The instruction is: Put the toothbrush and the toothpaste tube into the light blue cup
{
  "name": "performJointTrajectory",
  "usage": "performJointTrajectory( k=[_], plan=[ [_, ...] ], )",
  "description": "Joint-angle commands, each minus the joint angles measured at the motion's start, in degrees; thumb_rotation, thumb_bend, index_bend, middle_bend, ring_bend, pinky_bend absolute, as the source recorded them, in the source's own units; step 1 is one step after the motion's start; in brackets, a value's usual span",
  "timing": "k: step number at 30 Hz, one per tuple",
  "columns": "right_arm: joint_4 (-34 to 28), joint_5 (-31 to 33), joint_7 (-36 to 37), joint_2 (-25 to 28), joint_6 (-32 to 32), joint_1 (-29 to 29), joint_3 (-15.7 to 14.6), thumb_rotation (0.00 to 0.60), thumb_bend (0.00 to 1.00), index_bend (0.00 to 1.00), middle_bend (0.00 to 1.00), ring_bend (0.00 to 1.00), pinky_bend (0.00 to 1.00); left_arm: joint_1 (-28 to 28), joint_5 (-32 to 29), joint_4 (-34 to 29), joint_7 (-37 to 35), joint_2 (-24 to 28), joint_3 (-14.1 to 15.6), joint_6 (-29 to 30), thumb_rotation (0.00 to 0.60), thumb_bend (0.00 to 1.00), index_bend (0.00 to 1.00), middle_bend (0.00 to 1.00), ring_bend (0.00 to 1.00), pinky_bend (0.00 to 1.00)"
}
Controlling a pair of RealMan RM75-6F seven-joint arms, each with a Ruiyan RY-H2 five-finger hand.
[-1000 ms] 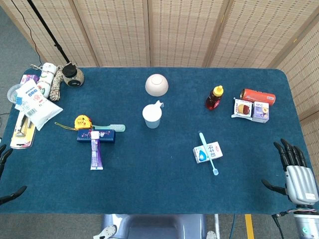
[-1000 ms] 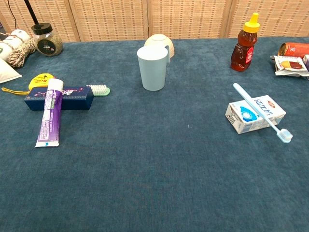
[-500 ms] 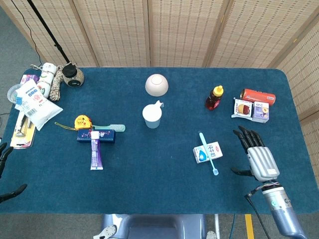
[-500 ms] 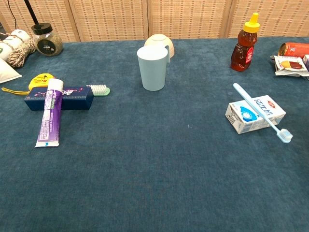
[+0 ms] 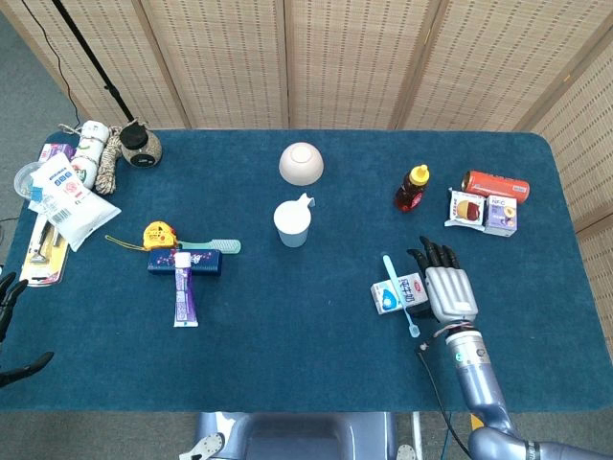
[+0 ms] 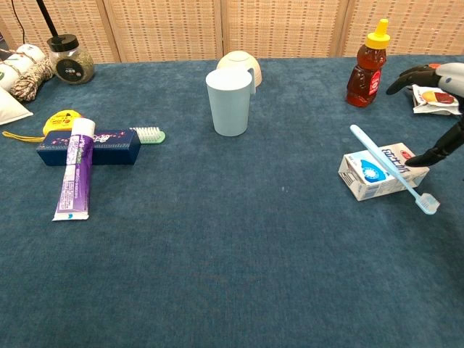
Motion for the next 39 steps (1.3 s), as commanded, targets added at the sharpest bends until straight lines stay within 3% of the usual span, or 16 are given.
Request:
performJointTrajectory(
  k=[1, 8, 20, 27, 39],
  plan=[
    [1.1, 3.2, -3.8, -3.1, 0.7, 2.6, 0.7, 0.600, 0.00, 0.18, 0.00, 0.00, 0.00, -0.1, -0.1, 0.0, 0.0, 0.1, 0.0, -0.2, 0.600, 0.00, 0.00, 0.00, 0.00, 0.00],
    [4.0, 6.8, -8.8, -8.5, 5.9, 4.6, 1.3, 0.600, 0.00, 0.20, 0.00, 0.00, 0.00, -0.1, -0.4, 0.0, -0.6, 0.3, -0.1, -0.2, 0.600, 0.00, 0.00, 0.00, 0.00, 0.00],
    [4.8, 9.2, -12.1, -10.3, 9.8, 5.3, 0.8, 0.600, 0.00, 0.21, 0.00, 0.00, 0.00, -0.1, -0.8, 0.5, -2.5, 0.7, -0.3, -0.2, 0.600, 0.00, 0.00, 0.00, 0.00, 0.00],
    [-0.2, 14.6, -16.2, -9.1, 12.9, 5.8, 2.8, 0.600, 0.00, 0.31, 0.00, 0.00, 0.00, -0.1, -0.9, 0.5, -3.0, 1.0, -0.3, -0.3, 0.600, 0.00, 0.00, 0.00, 0.00, 0.00],
    [-0.3, 25.3, -20.7, -10.7, 13.9, 8.9, 6.1, 0.600, 0.00, 0.36, 0.00, 0.00, 0.00, 0.1, -0.9, 0.8, -3.9, 1.1, -0.3, 0.0, 0.600, 0.00, 0.00, 0.00, 0.00, 0.00]
  ],
)
